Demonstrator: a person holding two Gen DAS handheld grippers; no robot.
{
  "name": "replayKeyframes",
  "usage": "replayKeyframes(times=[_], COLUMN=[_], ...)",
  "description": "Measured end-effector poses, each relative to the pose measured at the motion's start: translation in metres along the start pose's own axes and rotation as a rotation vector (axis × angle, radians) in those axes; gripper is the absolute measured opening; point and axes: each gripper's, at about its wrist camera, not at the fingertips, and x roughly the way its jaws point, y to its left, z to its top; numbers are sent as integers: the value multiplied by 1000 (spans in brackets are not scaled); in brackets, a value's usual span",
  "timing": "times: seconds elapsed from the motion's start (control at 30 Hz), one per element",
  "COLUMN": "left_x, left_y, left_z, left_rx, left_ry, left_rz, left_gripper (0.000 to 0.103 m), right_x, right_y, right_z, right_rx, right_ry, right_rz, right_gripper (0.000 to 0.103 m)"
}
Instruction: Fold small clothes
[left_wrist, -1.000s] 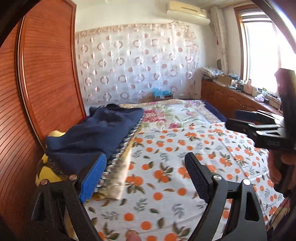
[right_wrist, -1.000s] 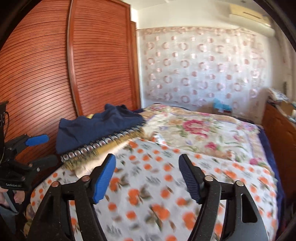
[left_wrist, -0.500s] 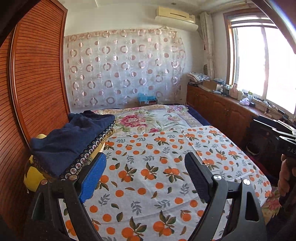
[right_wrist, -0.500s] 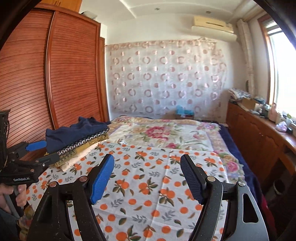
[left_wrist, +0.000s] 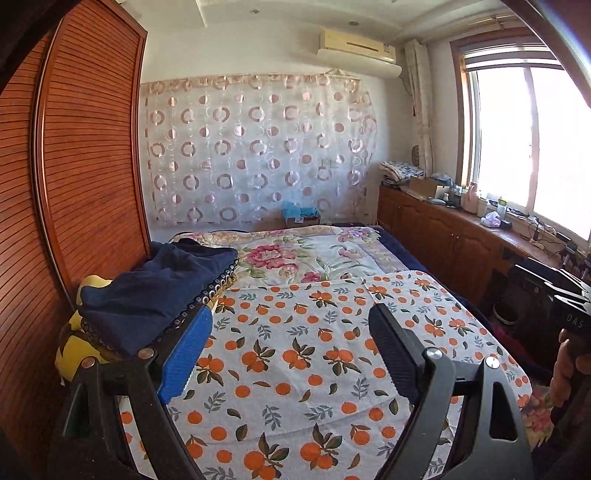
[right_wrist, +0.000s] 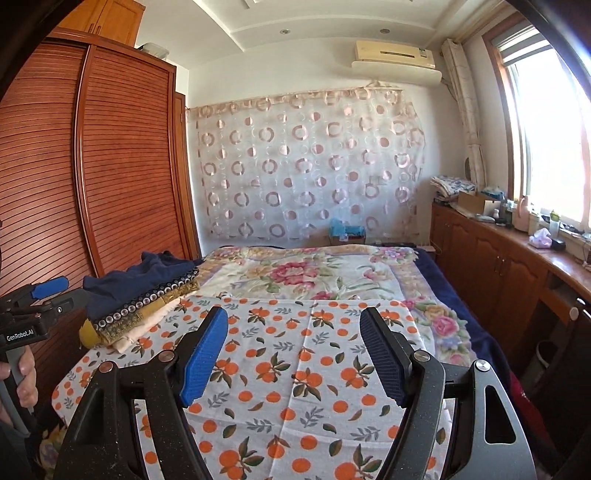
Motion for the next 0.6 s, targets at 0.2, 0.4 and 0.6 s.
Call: replayKeyframes(times=[0.2,0.4,0.6], left_x=[1,1,1], left_y=[0,0,0], left_z=[1,-1,-1], left_rx=[-1,-1,-1], left_ry=[2,4,4], left_rz=[-1,0,0], left_gripper=[87,87,87], right_x=[5,7,7], right_y=[-5,-12,-18], right_z=[-2,-1,-2], right_rx=[5,0,1], right_ry=[6,5,0], right_rz=[4,7,10], right_gripper=[76,76,76])
